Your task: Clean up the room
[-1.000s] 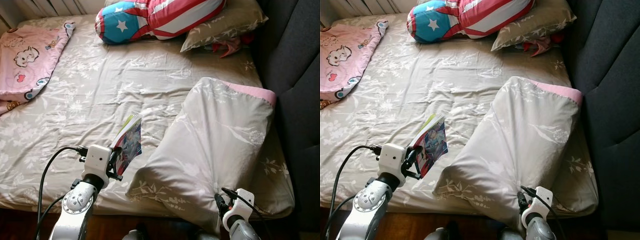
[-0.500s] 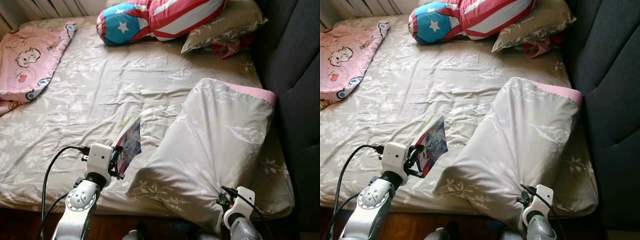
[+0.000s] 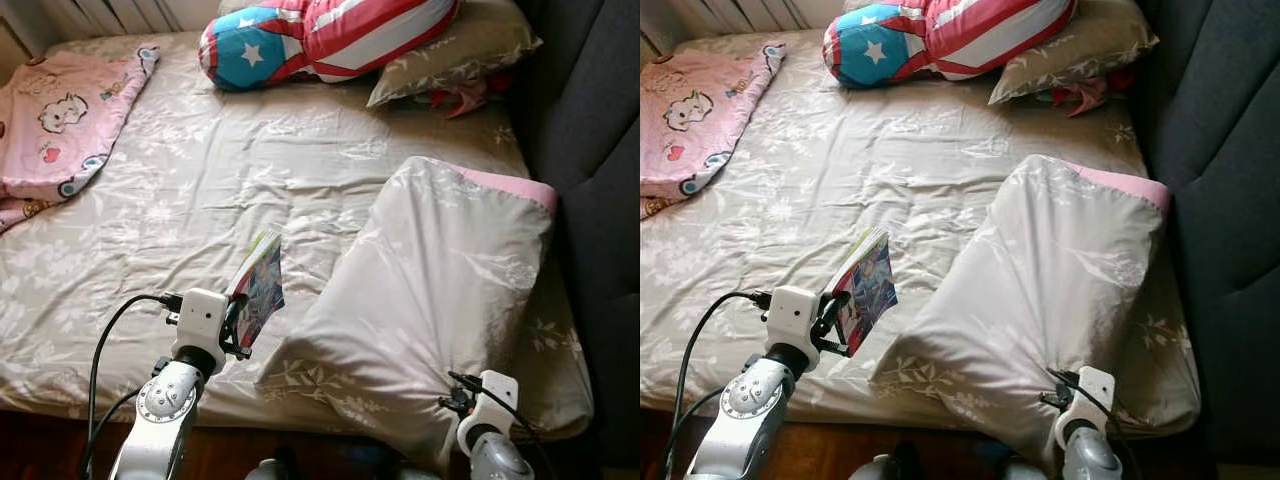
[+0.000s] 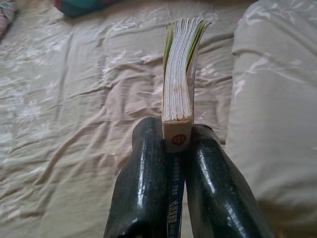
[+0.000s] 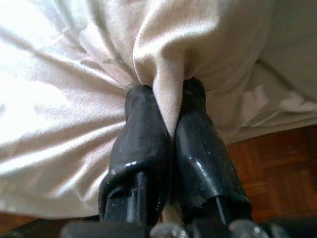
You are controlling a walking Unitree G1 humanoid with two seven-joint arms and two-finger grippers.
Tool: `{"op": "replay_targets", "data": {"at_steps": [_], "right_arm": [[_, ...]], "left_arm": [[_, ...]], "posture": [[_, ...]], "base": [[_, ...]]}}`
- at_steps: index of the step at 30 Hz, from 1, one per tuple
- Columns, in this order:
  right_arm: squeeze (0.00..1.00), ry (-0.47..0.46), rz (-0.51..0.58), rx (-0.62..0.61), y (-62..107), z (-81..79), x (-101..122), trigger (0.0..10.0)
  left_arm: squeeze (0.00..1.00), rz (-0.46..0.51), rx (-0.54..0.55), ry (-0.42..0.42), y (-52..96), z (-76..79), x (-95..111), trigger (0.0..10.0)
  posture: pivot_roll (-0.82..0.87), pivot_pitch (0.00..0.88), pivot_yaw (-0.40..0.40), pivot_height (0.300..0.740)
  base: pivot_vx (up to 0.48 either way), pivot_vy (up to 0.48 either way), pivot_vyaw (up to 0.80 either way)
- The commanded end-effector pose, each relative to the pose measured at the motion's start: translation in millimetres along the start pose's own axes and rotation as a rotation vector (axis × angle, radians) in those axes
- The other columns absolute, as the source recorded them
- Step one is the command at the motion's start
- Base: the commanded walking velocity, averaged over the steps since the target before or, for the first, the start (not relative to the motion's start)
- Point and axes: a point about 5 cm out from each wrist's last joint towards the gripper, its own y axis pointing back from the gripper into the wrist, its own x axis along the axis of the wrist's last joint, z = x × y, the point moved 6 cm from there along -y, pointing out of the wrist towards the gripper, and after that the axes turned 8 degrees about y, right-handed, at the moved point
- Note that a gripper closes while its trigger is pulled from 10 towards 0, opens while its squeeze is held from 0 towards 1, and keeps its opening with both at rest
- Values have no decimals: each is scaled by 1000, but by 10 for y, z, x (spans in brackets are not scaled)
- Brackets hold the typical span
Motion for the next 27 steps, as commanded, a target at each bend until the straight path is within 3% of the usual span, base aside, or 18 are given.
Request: {"op": "replay_targets", "data": {"at_steps": [1, 6, 8, 11, 15, 16, 17, 19, 23, 24, 25, 27], "right_arm": [[0, -17, 7, -106, 9, 308, 59, 0], [0, 44, 108, -201, 6, 671, 484, 0], [0, 60, 152, -272, 45, 894, 665, 0], [0, 86, 249, -471, 236, 1481, 1086, 0], [0, 131, 330, -617, 475, 1914, 1441, 0], [0, 131, 330, -617, 475, 1914, 1441, 0], [0, 152, 347, -679, 577, 2062, 1530, 0], [0, 148, 345, -699, 606, 2111, 1533, 0], [0, 144, 281, -643, 486, 1966, 1351, 0], [0, 147, 265, -611, 432, 1874, 1288, 4353], [0, 152, 255, -591, 398, 1806, 1246, 10000], [0, 145, 233, -545, 321, 1646, 1127, 10000]], "left_arm": [[0, 13, 33, -1, 18, -92, 0, 10000], [0, 16, 43, 6, -20, -103, 1, 10000], [0, 19, 44, 8, -36, -98, 4, 10000], [0, 23, 53, 15, -66, -106, 2, 10000], [0, 29, 63, 26, -71, -133, 5, 10000], [0, 29, 63, 26, -71, -133, 5, 10000], [0, 28, 68, 25, -66, -146, -3, 10000], [0, 25, 71, 26, -67, -153, -17, 10000], [0, 23, 70, 28, -75, -133, -41, 10000], [0, 22, 68, 27, -76, -125, -45, 10000], [0, 21, 66, 27, -76, -122, -48, 10000], [0, 21, 65, 26, -77, -120, -52, 10000]], "posture": [[-33, 234, 83, 740], [-53, 222, 78, 740], [-58, 217, 76, 740], [-67, 209, 69, 740], [-73, 201, 61, 740], [-73, 201, 61, 740], [-73, 201, 61, 740], [-82, 198, 58, 740], [-78, 198, 58, 740], [-78, 197, 58, 740], [-78, 197, 58, 740], [-68, 195, 59, 740]], "base": [[0, 0, 0], [0, 0, 0], [0, 0, 0], [0, 0, 0], [0, 0, 0], [0, 0, 0], [0, 0, 0], [0, 0, 0], [0, 0, 0], [0, 0, 0], [0, 0, 0], [0, 0, 0]]}}
